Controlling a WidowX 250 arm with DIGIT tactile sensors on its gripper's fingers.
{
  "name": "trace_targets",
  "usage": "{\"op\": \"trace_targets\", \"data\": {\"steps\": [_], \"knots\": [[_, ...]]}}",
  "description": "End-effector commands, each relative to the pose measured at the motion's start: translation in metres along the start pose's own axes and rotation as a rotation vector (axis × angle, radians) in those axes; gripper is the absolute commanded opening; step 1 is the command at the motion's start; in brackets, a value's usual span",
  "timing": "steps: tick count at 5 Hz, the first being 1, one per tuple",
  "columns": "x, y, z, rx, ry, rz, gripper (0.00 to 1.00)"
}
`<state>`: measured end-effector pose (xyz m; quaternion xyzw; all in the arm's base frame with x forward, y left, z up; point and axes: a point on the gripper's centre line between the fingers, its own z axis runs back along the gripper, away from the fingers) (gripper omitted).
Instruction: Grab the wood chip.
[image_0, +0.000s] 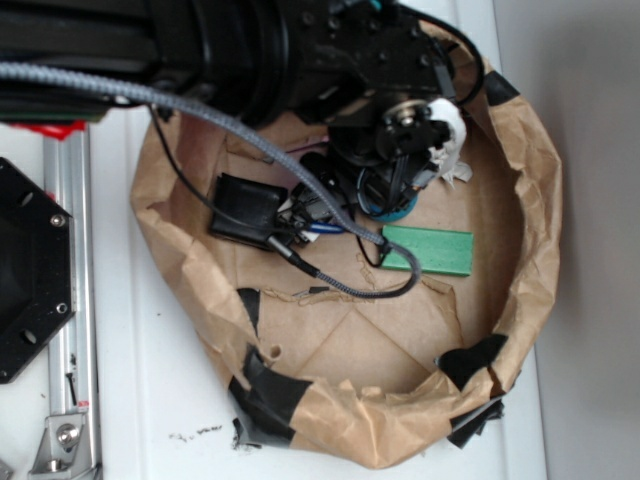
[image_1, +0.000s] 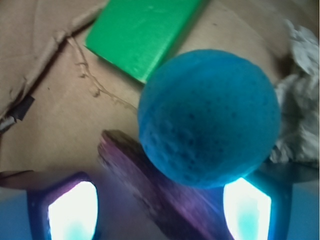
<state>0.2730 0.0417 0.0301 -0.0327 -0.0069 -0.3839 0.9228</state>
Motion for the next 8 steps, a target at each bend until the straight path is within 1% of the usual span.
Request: {"op": "trace_targets", "data": {"steps": [1,2,3,4,5,6,7,8], "knots": [[0.008,-0.013,-0.009,-0.036,-0.025,-0.047,1.0],[0.012,-0.021,-0.017,-0.081,-0.012,-0.063,1.0],[0.016,-0.031,-0.023,-0.135,-0.014,-0.066,1.0],[0.018,-0.032,-0.027,-0.14,-0.015,-0.071,1.0],[-0.004,-0.015,-0.036,-0.108,0.027,-0.067,1.0],[-0.021,-0.005,-0.036,-0.106,0.011,-0.007,1.0],[-0.022,-0.002,-0.03,-0.071,0.059,0.01,0.0],[-0.021,-0.002,-0.029,-0.071,0.046,0.022,0.0]]}}
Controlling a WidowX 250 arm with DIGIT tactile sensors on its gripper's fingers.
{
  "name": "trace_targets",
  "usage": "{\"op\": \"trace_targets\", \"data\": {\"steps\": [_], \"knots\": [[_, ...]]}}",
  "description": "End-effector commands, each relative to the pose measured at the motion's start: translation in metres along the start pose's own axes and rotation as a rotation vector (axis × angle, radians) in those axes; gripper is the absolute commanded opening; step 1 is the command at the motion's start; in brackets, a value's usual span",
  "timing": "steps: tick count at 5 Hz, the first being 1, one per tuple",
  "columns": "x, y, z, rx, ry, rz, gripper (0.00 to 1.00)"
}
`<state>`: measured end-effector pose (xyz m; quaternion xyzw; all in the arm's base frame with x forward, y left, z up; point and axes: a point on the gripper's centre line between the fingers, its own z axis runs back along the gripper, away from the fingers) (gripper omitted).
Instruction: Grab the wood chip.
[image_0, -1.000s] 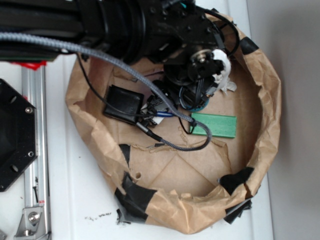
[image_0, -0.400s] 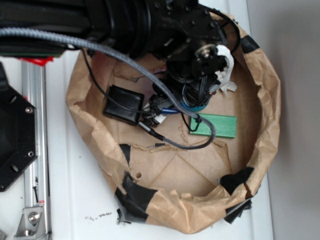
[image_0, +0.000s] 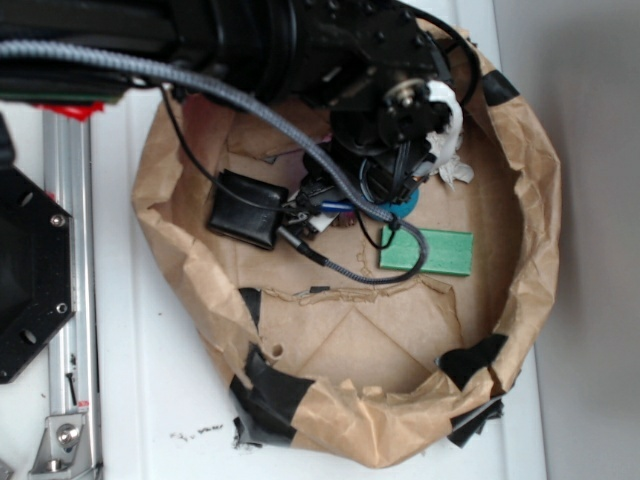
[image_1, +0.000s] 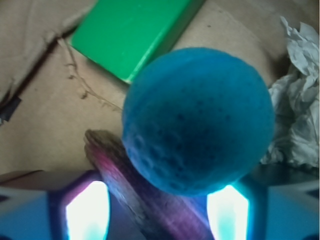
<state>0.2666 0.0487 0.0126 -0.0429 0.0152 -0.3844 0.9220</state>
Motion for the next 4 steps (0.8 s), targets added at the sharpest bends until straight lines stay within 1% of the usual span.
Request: {"op": "trace_targets", "data": {"steps": [1,2,3,4], "knots": [[-0.008,-0.006,-0.009,-0.026,0.005,0.008,0.0],[0.004,-0.02,0.006,-0.034,-0.029,-0.004,0.0],[0.027,-0.047,0.052,0.031,-0.057,-0.004,0.0],[0.043,-0.066,0.088,0.071,-0.063,0.12,0.0]]}}
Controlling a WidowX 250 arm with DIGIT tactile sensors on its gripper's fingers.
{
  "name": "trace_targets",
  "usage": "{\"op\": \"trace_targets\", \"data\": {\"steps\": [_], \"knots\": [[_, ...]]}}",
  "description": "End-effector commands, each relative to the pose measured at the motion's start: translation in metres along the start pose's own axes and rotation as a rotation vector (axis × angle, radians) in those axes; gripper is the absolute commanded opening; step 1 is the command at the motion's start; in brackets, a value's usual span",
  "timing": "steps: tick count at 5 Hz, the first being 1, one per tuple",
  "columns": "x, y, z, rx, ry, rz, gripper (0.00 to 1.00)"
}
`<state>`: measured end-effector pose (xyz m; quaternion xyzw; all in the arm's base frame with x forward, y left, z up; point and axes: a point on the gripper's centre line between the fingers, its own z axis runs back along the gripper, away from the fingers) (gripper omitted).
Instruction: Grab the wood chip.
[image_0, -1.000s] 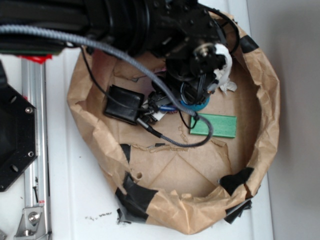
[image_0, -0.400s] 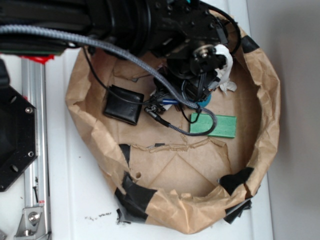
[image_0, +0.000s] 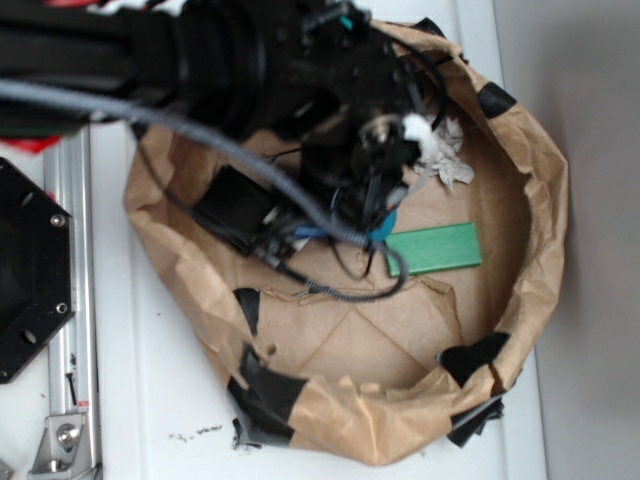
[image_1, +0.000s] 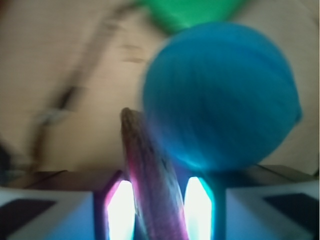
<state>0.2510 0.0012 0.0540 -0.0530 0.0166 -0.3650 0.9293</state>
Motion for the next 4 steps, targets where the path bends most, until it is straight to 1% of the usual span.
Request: {"op": "trace_targets", "data": {"steps": [1,2,3,4], "knots": [[0.022,-0.019,0.069,-0.006,-0.171,0.17,0.0],[0.017,-0.014,0.079,-0.043,-0.151,0.243,0.0],[0.011,-0.016,0.075,-0.11,-0.251,0.431,0.0],[0.012,-0.009,0.077,-0.061,-0.264,0.558,0.0]]}}
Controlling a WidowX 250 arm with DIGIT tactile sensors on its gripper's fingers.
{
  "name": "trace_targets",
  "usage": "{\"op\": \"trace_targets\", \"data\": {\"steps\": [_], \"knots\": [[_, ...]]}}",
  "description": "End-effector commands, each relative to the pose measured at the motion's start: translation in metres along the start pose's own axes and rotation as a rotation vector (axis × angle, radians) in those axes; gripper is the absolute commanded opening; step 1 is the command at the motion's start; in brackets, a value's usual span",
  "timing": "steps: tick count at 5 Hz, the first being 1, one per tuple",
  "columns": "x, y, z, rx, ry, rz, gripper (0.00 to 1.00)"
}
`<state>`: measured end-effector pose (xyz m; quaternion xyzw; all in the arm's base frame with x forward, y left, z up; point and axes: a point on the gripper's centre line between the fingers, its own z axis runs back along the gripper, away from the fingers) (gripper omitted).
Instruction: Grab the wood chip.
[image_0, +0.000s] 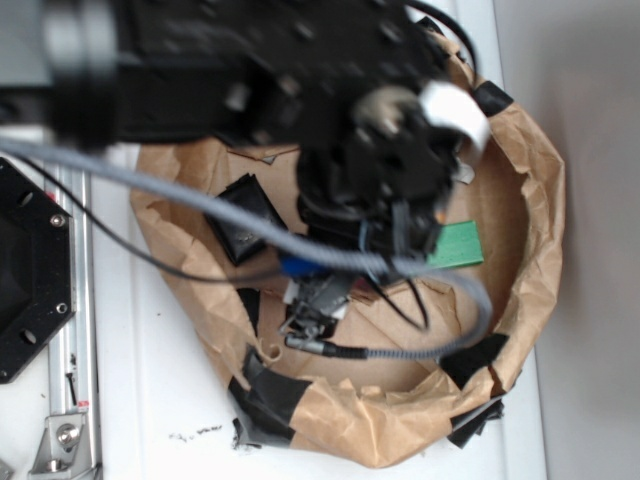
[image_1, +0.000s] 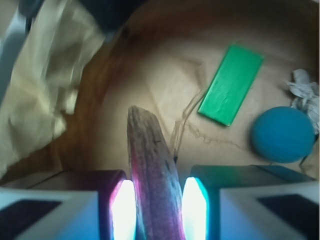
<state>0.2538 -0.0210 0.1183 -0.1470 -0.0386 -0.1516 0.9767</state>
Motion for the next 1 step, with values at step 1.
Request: {"op": "trace_targets", "data": {"steps": [1], "knots": [[0.0027,0.0134,0.0177,0.087,-0.093,0.148,0.0]]}}
